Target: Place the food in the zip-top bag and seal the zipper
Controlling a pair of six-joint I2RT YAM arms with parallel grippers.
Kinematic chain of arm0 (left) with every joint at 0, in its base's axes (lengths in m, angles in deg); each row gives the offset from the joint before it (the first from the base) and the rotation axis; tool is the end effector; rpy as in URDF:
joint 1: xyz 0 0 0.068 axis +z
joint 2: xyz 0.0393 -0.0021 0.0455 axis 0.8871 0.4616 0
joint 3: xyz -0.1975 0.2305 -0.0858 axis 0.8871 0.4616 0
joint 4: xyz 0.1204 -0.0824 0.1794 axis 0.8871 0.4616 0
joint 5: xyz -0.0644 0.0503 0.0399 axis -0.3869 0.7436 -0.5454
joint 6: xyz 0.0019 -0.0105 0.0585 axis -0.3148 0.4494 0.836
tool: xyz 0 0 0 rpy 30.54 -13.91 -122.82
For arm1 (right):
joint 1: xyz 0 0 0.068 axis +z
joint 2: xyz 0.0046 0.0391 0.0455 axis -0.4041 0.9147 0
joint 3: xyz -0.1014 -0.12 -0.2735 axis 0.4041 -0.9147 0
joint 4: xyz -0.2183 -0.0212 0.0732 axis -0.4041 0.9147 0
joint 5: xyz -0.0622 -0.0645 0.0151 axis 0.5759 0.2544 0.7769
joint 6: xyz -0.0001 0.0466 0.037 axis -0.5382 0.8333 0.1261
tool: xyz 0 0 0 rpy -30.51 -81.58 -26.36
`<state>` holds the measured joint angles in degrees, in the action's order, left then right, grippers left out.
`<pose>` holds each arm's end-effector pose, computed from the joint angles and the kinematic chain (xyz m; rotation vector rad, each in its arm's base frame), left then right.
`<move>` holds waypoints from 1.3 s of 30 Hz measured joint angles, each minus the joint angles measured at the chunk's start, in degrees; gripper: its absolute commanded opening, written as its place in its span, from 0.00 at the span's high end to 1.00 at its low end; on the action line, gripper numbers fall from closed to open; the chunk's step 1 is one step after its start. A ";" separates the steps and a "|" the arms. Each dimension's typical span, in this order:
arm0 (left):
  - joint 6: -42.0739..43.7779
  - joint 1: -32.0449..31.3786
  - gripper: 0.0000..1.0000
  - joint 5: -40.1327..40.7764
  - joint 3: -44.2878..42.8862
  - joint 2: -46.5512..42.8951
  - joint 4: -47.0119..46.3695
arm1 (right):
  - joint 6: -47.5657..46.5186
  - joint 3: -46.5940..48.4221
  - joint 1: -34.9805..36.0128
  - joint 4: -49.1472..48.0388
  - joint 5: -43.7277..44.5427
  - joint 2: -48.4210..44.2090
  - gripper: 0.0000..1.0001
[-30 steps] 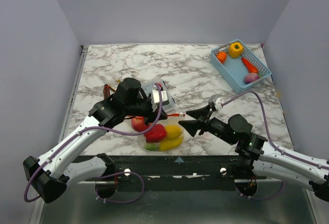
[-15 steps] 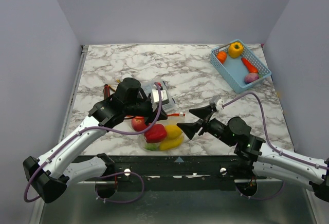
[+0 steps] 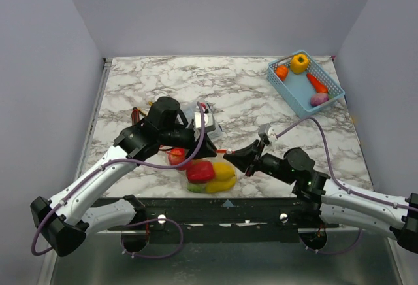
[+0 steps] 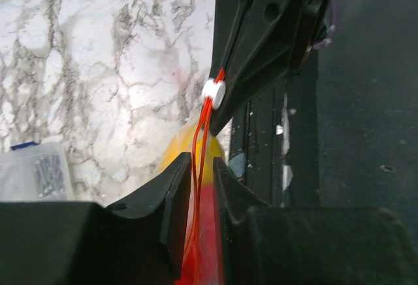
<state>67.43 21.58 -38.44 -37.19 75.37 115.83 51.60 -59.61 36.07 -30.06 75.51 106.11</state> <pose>0.1056 -0.1307 0.3849 1.3124 1.6945 -1.1040 0.0648 0.1165 0.3164 -0.6147 1.4595 1.1173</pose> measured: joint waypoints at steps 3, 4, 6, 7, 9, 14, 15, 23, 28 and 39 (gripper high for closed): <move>-1.42 0.00 0.46 -2.60 -1.25 1.18 -0.63 | 0.24 0.00 0.00 -0.48 -1.51 1.64 1.00; -1.92 0.00 0.39 -3.69 -1.66 1.60 -0.98 | 0.24 0.00 0.00 -0.61 -1.97 1.88 1.00; -3.02 0.00 0.31 -5.53 -1.90 2.16 -2.01 | 0.13 0.00 0.00 -0.85 -2.84 1.97 1.00; -3.80 0.00 0.29 -6.71 -1.90 2.58 -2.54 | 0.07 0.00 0.00 -0.96 -3.13 1.95 1.00; -5.40 0.00 0.27 -8.81 -1.90 3.56 -3.54 | -0.02 0.09 0.00 -0.94 -3.58 1.97 1.00; -8.72 0.00 0.39 -14.49 -4.35 8.70 -3.93 | -1.05 2.78 0.00 1.01 -5.09 3.26 1.00; -9.44 0.00 0.42 -15.15 -4.35 9.07 -4.31 | -1.20 3.52 0.00 1.55 -5.38 3.72 1.00; -13.92 0.13 0.71 -17.92 -4.35 9.35 -7.37 | -2.03 4.55 0.09 3.10 -7.19 3.87 1.00; -14.03 0.13 0.66 -17.90 -4.37 9.40 -7.85 | -2.08 4.55 0.13 4.15 -7.45 2.34 1.00; -12.55 0.00 0.69 -17.88 -4.63 9.46 -5.75 | -2.10 4.55 0.13 5.20 -7.45 1.95 1.00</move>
<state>54.88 21.58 -56.32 -41.82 84.84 110.08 49.51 -55.07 36.20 -24.86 68.05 108.05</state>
